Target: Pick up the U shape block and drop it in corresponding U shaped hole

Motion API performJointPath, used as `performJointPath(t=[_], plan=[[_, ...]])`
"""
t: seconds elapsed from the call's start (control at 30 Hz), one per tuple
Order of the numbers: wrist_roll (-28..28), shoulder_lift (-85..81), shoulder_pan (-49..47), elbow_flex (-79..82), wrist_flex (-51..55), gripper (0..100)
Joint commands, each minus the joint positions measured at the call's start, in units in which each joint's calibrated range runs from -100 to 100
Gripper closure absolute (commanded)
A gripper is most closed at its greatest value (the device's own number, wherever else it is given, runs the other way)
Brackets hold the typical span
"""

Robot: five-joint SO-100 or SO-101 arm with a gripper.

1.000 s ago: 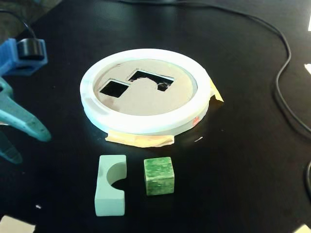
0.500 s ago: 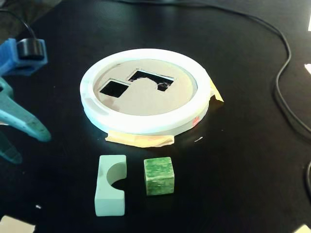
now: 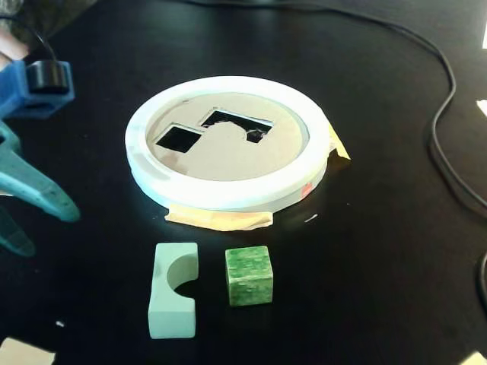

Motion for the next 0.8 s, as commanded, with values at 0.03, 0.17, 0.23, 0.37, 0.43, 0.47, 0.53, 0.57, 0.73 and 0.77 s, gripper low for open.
performJointPath(t=[0.03,0.17,0.23,0.37,0.43,0.47,0.53,0.57,0.73,0.77], plan=[[0.0,-0.5,0.8,0.1,-1.8,0],[0.0,-0.5,0.8,0.1,-1.8,0],[0.0,-0.5,0.0,0.1,-1.9,0],[0.0,-0.5,0.3,0.0,-1.2,0],[0.0,-0.5,0.8,0.0,-1.6,0],[0.0,-0.5,0.8,0.0,-1.9,0],[-0.1,-0.5,0.8,0.0,-1.9,0],[-0.1,-0.5,0.9,0.0,-1.9,0],[-0.2,-0.5,0.9,0.0,-1.7,0],[-0.2,-0.5,0.9,0.0,-1.7,0]])
